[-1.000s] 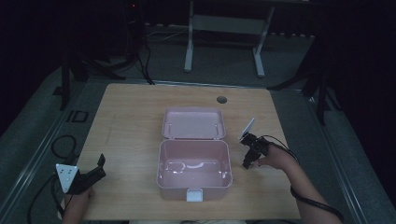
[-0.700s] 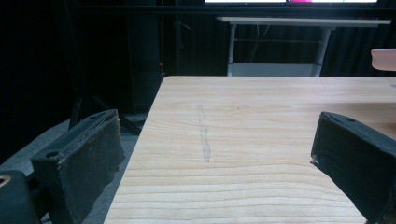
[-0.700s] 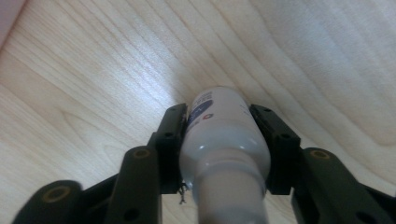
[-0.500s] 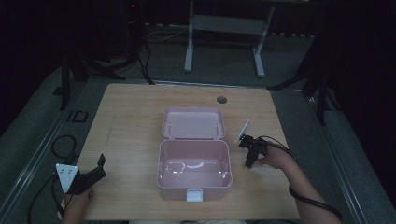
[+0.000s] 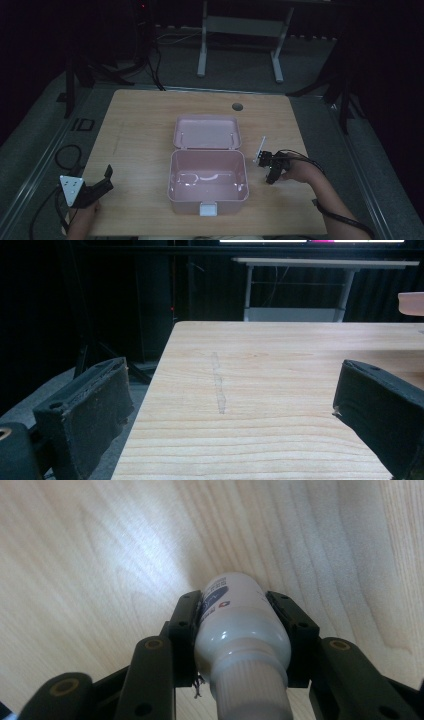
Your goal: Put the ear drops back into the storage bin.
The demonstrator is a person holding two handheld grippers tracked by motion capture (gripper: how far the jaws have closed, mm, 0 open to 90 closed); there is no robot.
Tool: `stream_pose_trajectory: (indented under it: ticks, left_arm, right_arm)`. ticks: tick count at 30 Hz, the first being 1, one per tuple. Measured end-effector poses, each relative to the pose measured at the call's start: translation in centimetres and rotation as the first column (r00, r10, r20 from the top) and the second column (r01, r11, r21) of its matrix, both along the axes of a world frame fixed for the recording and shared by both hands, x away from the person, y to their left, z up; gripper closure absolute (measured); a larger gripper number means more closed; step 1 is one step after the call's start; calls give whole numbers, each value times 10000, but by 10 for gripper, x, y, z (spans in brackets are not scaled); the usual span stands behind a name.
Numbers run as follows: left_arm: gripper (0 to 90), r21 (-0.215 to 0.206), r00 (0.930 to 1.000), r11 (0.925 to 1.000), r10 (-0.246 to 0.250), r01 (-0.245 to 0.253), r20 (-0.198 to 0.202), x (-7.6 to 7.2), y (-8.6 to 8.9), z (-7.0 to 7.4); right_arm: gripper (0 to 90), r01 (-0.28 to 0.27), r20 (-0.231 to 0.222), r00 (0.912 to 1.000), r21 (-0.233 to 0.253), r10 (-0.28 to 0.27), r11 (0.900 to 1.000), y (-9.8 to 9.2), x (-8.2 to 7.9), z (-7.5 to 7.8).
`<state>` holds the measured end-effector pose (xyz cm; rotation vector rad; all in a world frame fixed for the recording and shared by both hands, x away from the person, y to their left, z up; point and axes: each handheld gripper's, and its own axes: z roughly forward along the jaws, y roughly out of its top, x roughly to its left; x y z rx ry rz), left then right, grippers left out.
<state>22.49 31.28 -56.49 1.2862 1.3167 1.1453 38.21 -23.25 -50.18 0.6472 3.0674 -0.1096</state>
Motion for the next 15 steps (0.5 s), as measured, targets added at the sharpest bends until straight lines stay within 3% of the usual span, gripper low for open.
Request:
stream_pose_trajectory:
  ticks: [7,12,15]
  left_arm:
    - [23,-17,10000,10000,-2,2,-12,0,0,0]
    - [23,-14,10000,10000,2,-2,-10,0,0,0]
    - [23,-23,10000,10000,5,-5,-23,0,0,0]
  right_arm:
    - [593,-1138,-31,9935,-79,1138,9935,-2,-11,5]
    - [593,-2069,-183,9783,-205,2065,9782,-4,-20,7]
    - [593,-2721,39,9622,-206,2722,9620,-5,-25,8]
